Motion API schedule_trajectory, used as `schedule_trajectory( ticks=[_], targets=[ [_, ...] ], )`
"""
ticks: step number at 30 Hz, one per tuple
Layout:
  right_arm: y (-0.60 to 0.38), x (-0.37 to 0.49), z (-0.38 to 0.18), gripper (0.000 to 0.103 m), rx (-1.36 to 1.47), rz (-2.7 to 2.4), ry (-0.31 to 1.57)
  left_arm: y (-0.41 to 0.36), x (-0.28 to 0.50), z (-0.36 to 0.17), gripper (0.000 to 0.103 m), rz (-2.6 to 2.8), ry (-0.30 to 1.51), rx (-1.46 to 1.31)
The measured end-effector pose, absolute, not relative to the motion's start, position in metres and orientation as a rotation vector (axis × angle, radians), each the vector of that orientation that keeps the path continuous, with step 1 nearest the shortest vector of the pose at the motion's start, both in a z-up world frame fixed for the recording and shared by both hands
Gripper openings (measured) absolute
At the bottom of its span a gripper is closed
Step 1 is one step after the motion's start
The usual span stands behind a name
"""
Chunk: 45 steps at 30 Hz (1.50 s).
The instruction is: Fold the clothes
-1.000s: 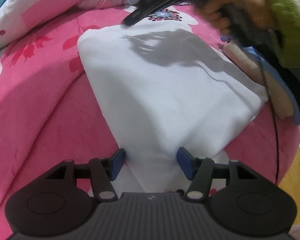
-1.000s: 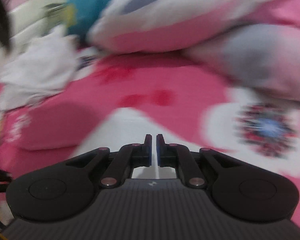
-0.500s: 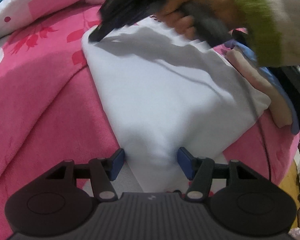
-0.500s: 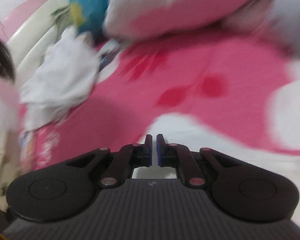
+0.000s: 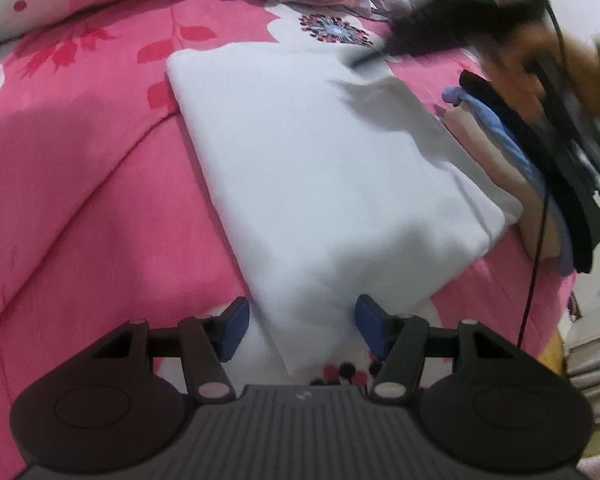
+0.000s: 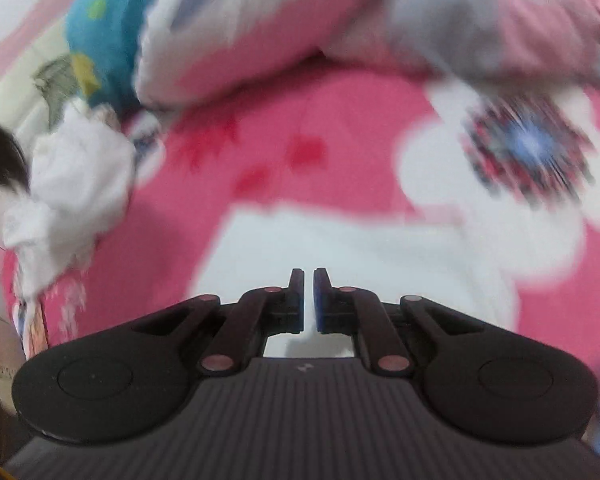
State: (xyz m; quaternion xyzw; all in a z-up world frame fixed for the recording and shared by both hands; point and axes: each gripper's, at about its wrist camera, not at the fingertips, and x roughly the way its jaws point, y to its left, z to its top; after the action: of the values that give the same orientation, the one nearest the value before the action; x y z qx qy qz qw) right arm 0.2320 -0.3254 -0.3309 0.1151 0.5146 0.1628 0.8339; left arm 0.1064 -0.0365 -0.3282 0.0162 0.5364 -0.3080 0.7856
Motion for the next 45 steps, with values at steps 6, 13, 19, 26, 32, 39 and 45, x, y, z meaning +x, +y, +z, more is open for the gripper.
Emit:
schedule_trajectory(
  ticks=[6,13,19,26,32,39,45],
  targets=[
    [-0.371,0.177,-0.320,0.006,0.282,0.046,1.113,-0.020,0.116,-0.327,0.058,-0.672,1.260,-0.093],
    [-0.336,0.150,-0.318,0.007,0.073,0.375,1.185,-0.011,0.127,-0.328,0.058,-0.600,1.306,-0.259],
    [-0.348,0.107,-0.329,0.007,-0.122,0.285,1.351,-0.016,0.127,-0.335,0.056,-0.534,1.321,-0.286],
    [-0.323,0.099,-0.318,0.009,-0.204,0.532,1.215,-0.031,0.118,-0.330,0.057,-0.474,1.300,-0.241],
    [-0.334,0.075,-0.331,0.008,-0.300,0.447,1.348,-0.044,0.103,-0.315,0.054,-0.405,1.227,-0.125],
    [-0.307,0.106,-0.298,0.009,-0.446,0.538,1.115,-0.074,0.094,-0.281,0.054,-0.378,1.078,-0.021],
    [-0.315,0.140,-0.334,0.008,-0.614,0.508,1.165,-0.107,0.092,-0.308,0.052,-0.386,1.150,0.077]
  ],
)
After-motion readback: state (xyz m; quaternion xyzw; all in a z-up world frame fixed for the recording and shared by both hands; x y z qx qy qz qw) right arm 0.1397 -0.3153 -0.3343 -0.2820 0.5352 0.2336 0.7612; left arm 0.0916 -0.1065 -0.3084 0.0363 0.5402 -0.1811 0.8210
